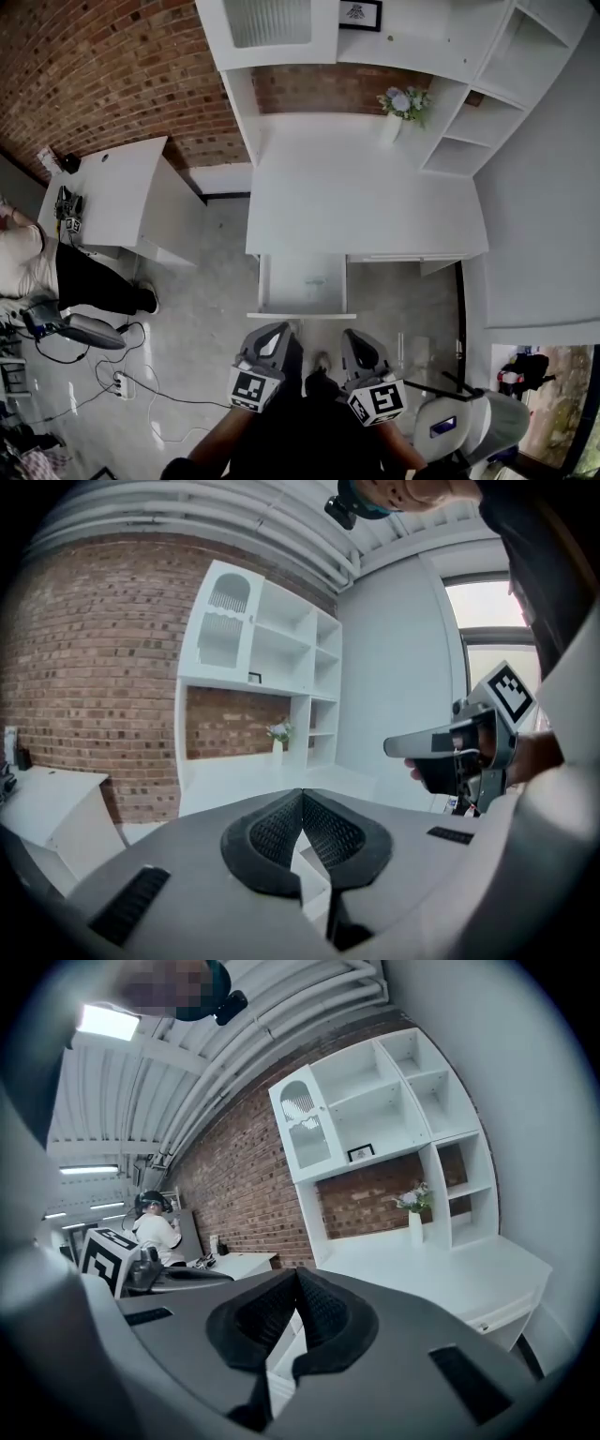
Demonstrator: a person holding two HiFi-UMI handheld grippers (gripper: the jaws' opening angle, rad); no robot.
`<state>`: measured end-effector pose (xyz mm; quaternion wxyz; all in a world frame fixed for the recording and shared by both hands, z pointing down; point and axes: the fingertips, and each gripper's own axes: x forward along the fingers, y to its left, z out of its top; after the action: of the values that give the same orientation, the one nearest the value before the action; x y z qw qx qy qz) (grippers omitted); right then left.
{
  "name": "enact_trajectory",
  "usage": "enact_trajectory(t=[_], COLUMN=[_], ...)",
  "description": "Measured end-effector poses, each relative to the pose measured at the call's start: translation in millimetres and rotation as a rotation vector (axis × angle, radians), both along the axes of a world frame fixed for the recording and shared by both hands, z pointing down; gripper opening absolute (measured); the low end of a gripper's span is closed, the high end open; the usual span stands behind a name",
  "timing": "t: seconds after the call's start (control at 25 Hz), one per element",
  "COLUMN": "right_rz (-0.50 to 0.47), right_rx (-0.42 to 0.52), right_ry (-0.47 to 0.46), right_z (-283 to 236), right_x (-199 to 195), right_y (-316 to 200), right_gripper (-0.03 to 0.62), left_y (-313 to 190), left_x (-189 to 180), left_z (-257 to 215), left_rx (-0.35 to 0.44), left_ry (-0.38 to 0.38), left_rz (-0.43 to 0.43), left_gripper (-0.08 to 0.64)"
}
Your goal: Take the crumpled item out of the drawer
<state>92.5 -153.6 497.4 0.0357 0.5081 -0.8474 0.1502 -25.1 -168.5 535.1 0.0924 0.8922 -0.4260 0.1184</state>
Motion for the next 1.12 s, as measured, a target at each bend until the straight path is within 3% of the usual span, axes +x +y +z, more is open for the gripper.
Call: enact_trajectory(t=[0.24,0.44,0.72,0.8,0.88,1.12], right_rz=[0.057,0.104,0.144,0.167,0.186,0.209], right_rx=[-0.025,-0.081,-0.158,-0.185,-0.214,-0.328], right_ry=[0.022,0.007,-0.018,-0.021,-0.021,-0.006], right_z=[17.0,34.8,72.0,83.5,95.9,136.7], right_x=[2.6,1.1,5.1,10.9,17.2,33.6], right_y=[-51.6,-96.4,-129.5,-135.0,-137.9,-144.1], right_gripper=[0.014,0.014,0.014,0.014,0.014,0.014], left_y=[-69.5,-117.6,-129.1,-126.0,-123.8,-140.7], left_x=[13.1,21.3,50.5,58.4,60.9,63.6], left_z=[74.7,178.4,311.2,348.3,383.7,451.7], left_rx=[-0.087,-0.204,-0.415,-0.49,-0.554,-0.655], left_ry=[-0.149,-0.326,-0.454,-0.483,-0.523,-0.569], left_rz=[0.152,0.296,0.526,0.581,0.609,0.601], left_gripper=[0.025,0.025,0.027,0.122,0.176,0.173])
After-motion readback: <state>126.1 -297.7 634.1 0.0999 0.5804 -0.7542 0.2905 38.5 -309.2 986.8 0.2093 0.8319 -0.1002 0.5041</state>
